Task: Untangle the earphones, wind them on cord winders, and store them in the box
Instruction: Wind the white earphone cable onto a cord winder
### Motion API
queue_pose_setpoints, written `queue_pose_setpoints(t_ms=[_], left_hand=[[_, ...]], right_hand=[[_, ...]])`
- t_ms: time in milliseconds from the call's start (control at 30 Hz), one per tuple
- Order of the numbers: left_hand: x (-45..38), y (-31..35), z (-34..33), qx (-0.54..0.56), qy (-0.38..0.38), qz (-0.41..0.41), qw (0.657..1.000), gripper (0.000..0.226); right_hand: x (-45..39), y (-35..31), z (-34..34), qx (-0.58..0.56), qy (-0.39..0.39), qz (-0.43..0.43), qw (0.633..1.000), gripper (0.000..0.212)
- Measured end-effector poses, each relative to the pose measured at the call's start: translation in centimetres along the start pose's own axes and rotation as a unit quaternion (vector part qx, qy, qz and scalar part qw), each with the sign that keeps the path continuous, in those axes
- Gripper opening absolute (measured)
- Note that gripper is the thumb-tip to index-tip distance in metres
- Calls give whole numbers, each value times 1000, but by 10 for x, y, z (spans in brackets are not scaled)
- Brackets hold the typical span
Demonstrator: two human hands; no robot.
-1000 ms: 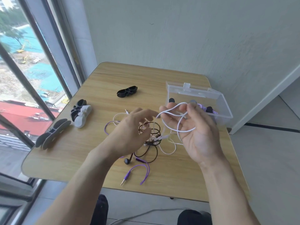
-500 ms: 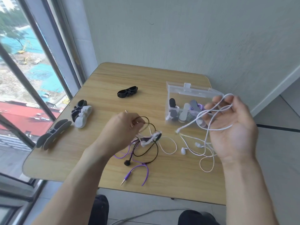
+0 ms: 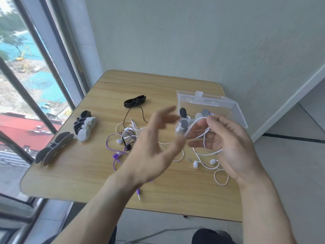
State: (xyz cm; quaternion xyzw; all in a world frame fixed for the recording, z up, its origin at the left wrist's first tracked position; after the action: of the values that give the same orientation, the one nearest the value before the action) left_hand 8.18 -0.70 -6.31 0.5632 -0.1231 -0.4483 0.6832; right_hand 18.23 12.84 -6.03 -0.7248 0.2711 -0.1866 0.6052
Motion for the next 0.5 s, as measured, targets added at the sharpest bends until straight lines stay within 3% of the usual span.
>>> queue_pose_setpoints(t_ms=[67, 133, 300, 367, 500], left_hand=[[1, -7, -23, 48, -95, 45, 993, 36], [-2, -12, -27, 20, -111, 57, 992, 17], [-4, -27, -20, 145, -144, 188, 961, 43], [-2, -33, -14, 156, -154, 245, 945, 43], [10, -50, -13, 99, -252, 313, 910, 40]], right_hand=[[0, -1, -3, -24, -9, 9, 1000, 26], [-2, -3, 3, -23, 12, 28, 999, 24], [-3, -7, 43, 104, 142, 57, 983, 32], [-1, -11, 45, 189, 146, 64, 969, 29], [1, -13, 37, 268, 123, 76, 953, 25]])
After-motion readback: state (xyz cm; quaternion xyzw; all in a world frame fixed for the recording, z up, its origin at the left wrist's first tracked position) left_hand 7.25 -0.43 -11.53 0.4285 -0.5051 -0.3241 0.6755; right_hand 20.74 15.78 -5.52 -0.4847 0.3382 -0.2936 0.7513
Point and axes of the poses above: each hand's wrist, its own x-axis away from the middle knuckle, its own z-axis out of the back of the hand, y = z × x, the point moved 7 cm from there along -x, towards the middle knuckle, and after that the axes turned 1 degree about y, right-handed, at the moved point
